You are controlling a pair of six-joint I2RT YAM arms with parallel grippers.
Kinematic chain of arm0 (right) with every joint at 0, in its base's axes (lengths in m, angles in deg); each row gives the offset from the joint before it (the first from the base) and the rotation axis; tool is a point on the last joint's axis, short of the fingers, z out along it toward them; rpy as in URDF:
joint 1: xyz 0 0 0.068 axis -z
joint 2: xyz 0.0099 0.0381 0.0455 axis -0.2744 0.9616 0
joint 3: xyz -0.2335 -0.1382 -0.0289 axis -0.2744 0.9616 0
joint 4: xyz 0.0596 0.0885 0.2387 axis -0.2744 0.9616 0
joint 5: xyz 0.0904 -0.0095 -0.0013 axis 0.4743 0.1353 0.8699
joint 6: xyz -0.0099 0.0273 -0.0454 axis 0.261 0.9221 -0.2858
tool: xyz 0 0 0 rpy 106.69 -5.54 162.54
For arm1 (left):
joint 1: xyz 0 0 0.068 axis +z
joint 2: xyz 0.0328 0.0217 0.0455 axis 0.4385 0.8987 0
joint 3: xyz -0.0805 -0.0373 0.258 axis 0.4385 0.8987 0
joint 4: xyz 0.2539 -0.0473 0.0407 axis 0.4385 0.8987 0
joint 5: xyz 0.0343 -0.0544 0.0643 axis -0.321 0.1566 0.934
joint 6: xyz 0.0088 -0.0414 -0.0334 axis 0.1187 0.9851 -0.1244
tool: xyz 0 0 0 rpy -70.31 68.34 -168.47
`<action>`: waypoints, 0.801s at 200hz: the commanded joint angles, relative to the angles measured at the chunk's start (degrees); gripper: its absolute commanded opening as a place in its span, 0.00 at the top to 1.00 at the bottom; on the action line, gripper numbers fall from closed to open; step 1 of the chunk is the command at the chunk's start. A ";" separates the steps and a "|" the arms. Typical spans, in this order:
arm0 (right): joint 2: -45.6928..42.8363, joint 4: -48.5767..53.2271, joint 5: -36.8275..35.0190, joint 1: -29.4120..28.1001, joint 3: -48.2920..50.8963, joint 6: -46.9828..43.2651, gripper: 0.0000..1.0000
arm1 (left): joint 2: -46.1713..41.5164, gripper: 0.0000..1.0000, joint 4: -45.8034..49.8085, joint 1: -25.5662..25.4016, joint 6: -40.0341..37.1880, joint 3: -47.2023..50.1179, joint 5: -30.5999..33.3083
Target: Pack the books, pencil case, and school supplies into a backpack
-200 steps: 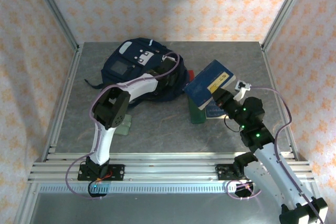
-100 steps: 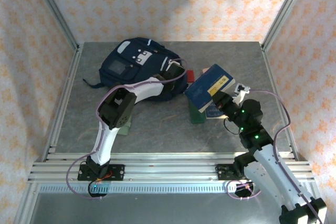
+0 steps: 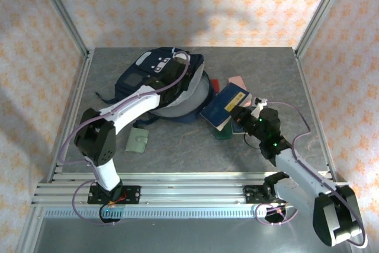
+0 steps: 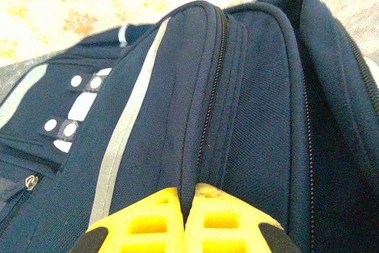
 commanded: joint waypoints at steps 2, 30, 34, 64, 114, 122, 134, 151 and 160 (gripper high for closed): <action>3.27 -14.83 7.36 0.24 -2.76 2.03 1.00 | -3.85 1.00 -3.06 0.77 1.60 0.73 -1.35; 6.15 -14.93 7.95 0.10 -5.78 1.44 1.00 | -5.46 1.00 -3.03 1.44 1.44 0.66 -2.41; 6.86 -15.04 8.07 0.15 -6.18 1.42 1.00 | -5.72 1.00 -2.88 1.55 1.50 0.54 -2.45; 14.27 -19.77 9.55 -1.12 -9.51 2.80 1.00 | -8.27 1.00 -2.70 2.20 1.07 -1.28 -3.54; 33.40 -28.25 9.76 -7.05 -20.04 5.30 1.00 | -8.85 1.00 0.86 3.06 -0.25 -6.70 -2.98; 36.40 -29.24 9.91 -7.70 -22.38 6.32 1.00 | -8.97 1.00 1.09 3.22 -0.25 -7.07 -2.93; 40.73 -29.39 9.58 -8.68 -26.37 6.81 1.00 | -9.18 1.00 1.09 3.37 -0.16 -7.43 -3.06; 47.15 -28.83 8.35 -10.13 -31.81 7.58 1.00 | -9.47 1.00 1.23 3.42 -0.16 -8.14 -3.62; 50.81 -28.53 7.69 -10.62 -35.23 8.73 1.00 | -9.51 1.00 1.48 3.55 -0.16 -8.59 -3.95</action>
